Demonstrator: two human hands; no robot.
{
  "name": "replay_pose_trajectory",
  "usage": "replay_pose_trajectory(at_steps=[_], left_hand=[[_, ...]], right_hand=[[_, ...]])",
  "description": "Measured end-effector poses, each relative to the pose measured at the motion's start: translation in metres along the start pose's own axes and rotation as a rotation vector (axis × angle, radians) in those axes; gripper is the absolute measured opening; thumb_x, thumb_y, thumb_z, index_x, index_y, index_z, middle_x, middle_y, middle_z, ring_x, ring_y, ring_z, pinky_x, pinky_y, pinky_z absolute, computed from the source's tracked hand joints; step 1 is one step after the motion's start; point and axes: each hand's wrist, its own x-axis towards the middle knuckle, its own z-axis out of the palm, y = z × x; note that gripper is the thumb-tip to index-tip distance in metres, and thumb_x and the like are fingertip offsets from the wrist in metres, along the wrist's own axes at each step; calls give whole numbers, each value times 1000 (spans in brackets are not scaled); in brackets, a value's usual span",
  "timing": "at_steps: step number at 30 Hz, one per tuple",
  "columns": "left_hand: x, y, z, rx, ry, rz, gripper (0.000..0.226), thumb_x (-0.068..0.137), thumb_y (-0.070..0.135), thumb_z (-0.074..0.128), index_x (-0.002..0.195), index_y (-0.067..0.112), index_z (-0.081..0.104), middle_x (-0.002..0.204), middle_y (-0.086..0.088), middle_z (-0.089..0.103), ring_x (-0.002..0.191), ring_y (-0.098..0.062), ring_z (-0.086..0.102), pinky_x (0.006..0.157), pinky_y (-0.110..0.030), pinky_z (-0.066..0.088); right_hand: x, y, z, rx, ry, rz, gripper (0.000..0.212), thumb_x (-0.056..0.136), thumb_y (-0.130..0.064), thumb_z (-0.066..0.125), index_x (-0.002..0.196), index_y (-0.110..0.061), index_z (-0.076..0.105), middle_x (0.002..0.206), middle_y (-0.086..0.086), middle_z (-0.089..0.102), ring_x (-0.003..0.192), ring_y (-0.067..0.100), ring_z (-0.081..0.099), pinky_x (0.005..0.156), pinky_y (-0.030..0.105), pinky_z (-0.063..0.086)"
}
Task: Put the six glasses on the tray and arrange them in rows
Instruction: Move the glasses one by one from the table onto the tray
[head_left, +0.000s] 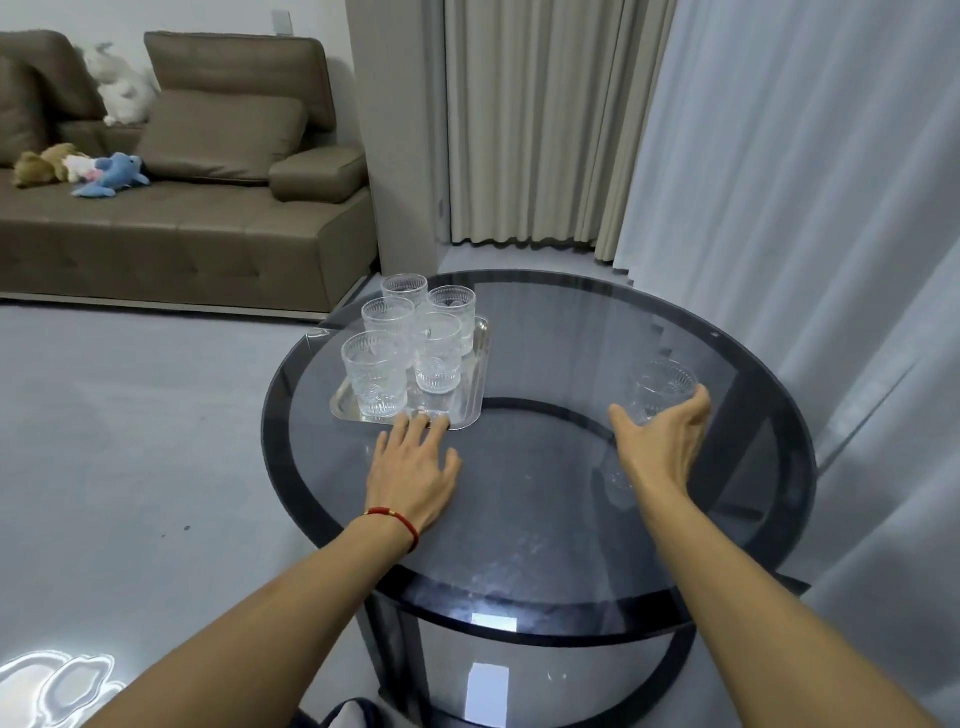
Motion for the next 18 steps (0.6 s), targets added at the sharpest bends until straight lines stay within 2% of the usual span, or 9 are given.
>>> replay_pose_trajectory(at_steps=[3, 6, 9, 12, 16, 18], left_hand=[[-10, 5, -3, -8, -1, 22, 46, 96, 39, 39, 139, 21, 44, 140, 0, 47, 139, -26, 33, 111, -44, 31], [-20, 12, -4, -9, -4, 70, 48, 96, 40, 38, 141, 22, 44, 139, 2, 48, 138, -25, 33, 112, -42, 29], [-28, 16, -4, -16, -11, 124, 49, 96, 38, 38, 141, 22, 43, 135, 2, 48, 134, -25, 35, 112, -41, 27], [-30, 18, -6, -86, -17, 135, 50, 96, 37, 41, 143, 20, 44, 135, 1, 48, 133, -23, 35, 114, -41, 26], [-34, 18, -11, -131, -23, 129, 52, 96, 36, 44, 144, 19, 44, 137, -1, 47, 134, -22, 33, 116, -42, 25], [-37, 20, -12, -132, -1, 130, 48, 93, 35, 46, 137, 16, 48, 131, -2, 51, 128, -22, 38, 113, -42, 28]], right_hand=[[9, 1, 8, 61, 31, 25, 94, 81, -31, 80, 151, -4, 22, 150, 19, 39, 135, 40, 41, 106, 48, 39], [13, 1, 11, 18, 26, 36, 87, 80, -36, 79, 145, -6, 30, 144, 19, 45, 131, 40, 45, 102, 49, 42], [6, -2, 13, -6, -12, -23, 83, 73, -46, 78, 139, -16, 38, 135, 11, 55, 120, 35, 56, 89, 41, 45], [-8, -14, 17, 88, -155, -177, 82, 69, -53, 79, 136, -24, 42, 131, 1, 59, 113, 24, 58, 86, 34, 44], [-32, -42, 33, 231, -391, -277, 84, 63, -62, 83, 131, -29, 47, 118, -7, 66, 103, 14, 65, 89, 34, 54], [-44, -51, 44, 253, -473, -319, 79, 60, -62, 84, 125, -34, 48, 111, -15, 67, 97, 3, 66, 83, 24, 54]])
